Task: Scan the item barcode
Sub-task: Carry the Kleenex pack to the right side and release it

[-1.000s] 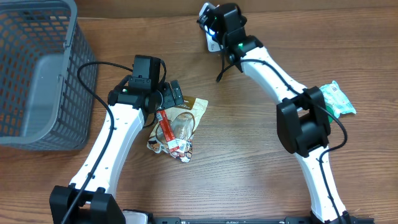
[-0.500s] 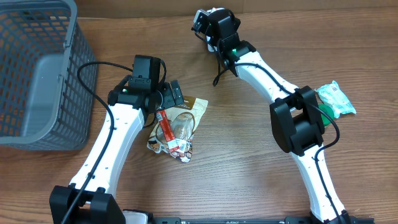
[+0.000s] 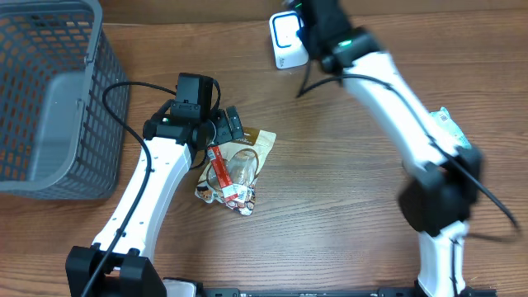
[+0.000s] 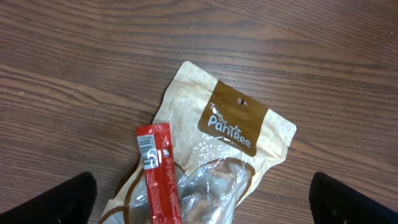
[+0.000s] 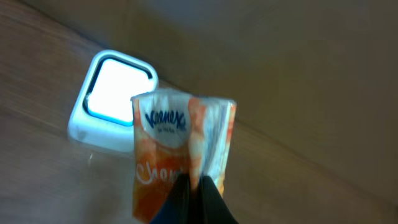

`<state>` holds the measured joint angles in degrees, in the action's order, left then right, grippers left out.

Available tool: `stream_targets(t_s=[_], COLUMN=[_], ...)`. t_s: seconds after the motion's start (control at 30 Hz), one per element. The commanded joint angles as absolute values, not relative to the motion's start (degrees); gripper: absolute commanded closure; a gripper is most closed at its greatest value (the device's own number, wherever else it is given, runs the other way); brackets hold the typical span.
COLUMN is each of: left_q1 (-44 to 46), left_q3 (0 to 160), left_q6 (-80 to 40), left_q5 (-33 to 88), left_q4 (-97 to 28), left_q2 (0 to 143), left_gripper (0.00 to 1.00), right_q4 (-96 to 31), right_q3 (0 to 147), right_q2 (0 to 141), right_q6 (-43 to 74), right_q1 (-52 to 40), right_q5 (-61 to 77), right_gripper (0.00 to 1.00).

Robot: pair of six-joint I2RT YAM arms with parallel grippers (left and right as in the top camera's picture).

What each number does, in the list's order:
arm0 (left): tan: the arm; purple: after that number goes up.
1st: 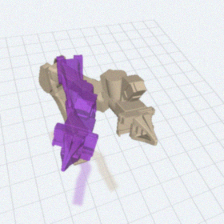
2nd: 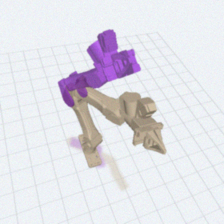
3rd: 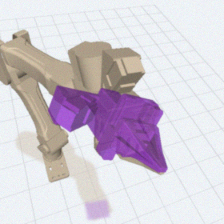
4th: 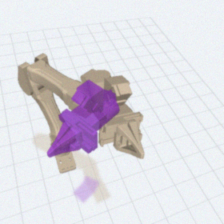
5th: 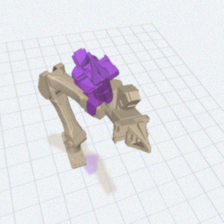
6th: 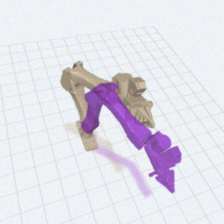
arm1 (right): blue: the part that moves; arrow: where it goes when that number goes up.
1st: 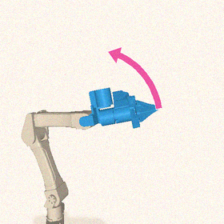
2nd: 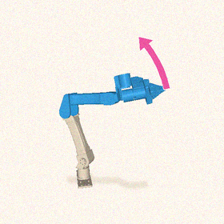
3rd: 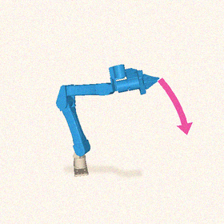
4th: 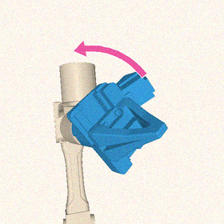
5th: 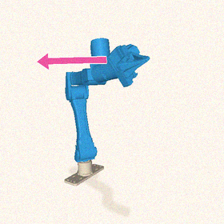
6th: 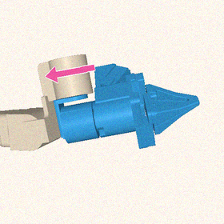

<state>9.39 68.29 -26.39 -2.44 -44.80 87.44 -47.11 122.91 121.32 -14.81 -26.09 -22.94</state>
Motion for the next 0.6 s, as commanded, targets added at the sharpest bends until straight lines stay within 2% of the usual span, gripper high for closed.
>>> stream_targets(t_s=[0.0,0.13,0.23,0.47,0.57], left_q1=[9.4,9.4,9.4,9.4,9.4], left_q3=[69.3,69.3,69.3,69.3,69.3], left_q6=[-25.1,-25.1,-25.1,-25.1,-25.1], left_q5=[-3.2,-3.2,-3.2,-3.2,-3.2], left_q4=[-44.8,-44.8,-44.8,-44.8,-44.8], left_q2=[86.9,86.9,86.9,86.9,86.9], left_gripper=[0.0,0.0,0.0,0.0,0.0], right_q4=[-57.3,-74.9,-82.3,-80.1,-75.9], right_q3=[123.7,123.7,121.7,108.8,102.6], right_q2=[115.3,114.6,115.2,115.2,115.2], right_q6=[2.2,8.6,10.1,10.1,10.1], right_q1=[-22.3,-16.9,-12.5,-4.7,-2.7], right_q5=[-17.5,-8.5,-5.7,-5.6,-5.7], right_gripper=[0.96,0.96,0.96,0.96,0.92])
